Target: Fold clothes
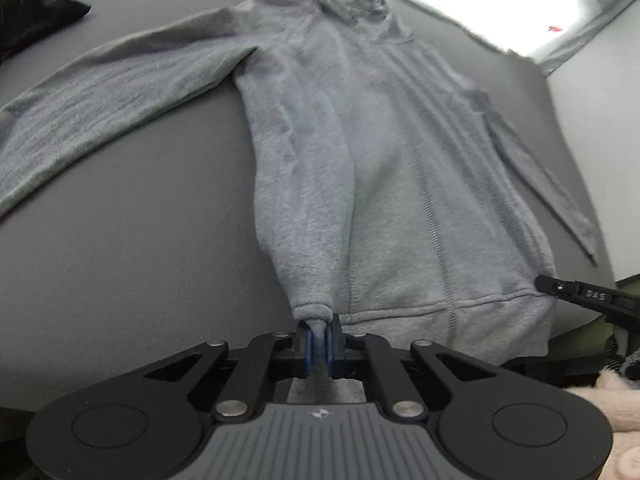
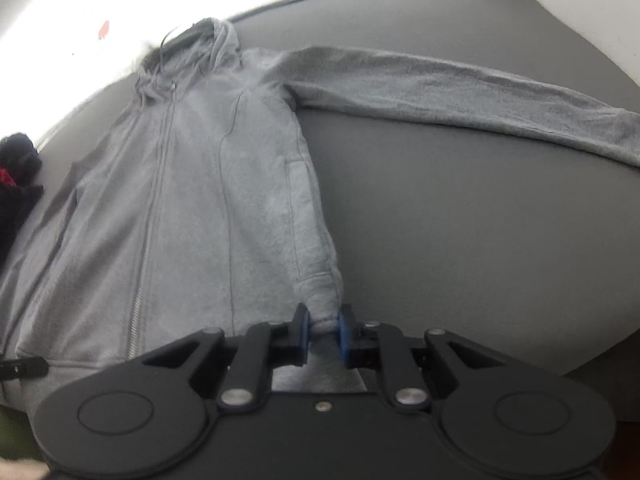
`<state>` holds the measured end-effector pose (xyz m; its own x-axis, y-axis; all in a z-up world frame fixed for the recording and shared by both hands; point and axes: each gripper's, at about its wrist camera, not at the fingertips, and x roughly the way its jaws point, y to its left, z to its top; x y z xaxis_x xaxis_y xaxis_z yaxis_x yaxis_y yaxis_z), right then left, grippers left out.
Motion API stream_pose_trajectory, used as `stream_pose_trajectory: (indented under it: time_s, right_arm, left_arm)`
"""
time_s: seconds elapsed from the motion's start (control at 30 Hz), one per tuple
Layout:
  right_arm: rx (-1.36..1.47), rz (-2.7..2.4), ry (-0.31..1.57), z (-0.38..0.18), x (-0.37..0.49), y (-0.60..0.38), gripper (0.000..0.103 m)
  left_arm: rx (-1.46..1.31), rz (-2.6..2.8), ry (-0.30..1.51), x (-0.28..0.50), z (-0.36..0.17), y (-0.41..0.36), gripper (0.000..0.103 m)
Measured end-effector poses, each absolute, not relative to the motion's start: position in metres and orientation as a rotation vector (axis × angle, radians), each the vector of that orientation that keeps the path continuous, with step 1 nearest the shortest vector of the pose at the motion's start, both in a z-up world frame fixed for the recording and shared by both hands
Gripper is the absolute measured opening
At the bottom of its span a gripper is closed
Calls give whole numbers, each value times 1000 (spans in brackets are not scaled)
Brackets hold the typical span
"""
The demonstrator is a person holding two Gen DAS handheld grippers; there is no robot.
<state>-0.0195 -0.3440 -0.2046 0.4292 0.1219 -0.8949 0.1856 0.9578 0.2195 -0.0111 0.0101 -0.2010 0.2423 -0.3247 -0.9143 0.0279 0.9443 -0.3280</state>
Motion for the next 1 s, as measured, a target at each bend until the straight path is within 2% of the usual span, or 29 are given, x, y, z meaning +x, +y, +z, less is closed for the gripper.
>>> stream_pose_trajectory:
  time_s: [0.03,0.07,0.1,0.13,0.17,0.2,0.23,0.27,0.33,0.43,0.5,0.63,0.87,1.0]
  right_arm:
    - [300,-50,1172,-213,-14,-343,22]
    - [305,-71,1197,-218,-10,-344,25]
    - [301,-86,1198,-216,-6,-343,29]
    - [296,-101,1198,-214,-1,-343,37]
    - [267,-124,1170,-207,1,-342,43]
    - [239,-140,1128,-199,3,-341,53]
    - [217,-153,1083,-191,7,-341,62]
    - [202,-157,1052,-184,11,-340,66]
    - [181,-139,990,-173,29,-340,77]
    - [145,-118,960,-167,72,-336,82]
    - [116,-98,934,-163,105,-329,86]
    - [70,-48,871,-164,181,-301,96]
    - [17,-19,733,-192,356,-243,96]
    - [-19,-24,677,-211,446,-228,96]
  left_arm:
    - [-255,-226,1336,-9,-206,12,11]
    - [-245,-210,1360,-6,-210,14,16]
    - [-242,-222,1338,-5,-204,16,20]
    - [-239,-233,1316,-4,-198,18,22]
    - [-236,-244,1293,-3,-192,20,32]
    - [-232,-247,1271,-1,-185,22,44]
    - [-226,-248,1249,1,-180,24,48]
    - [-220,-249,1219,5,-173,26,54]
    - [-224,-249,1165,17,-159,29,55]
    - [-257,-255,1089,50,-138,34,65]
    - [-250,-231,1021,81,-129,34,77]
    - [-189,-140,917,166,-130,35,80]
    - [-160,-63,807,361,-180,15,81]
    - [63,-51,811,454,-213,-14,81]
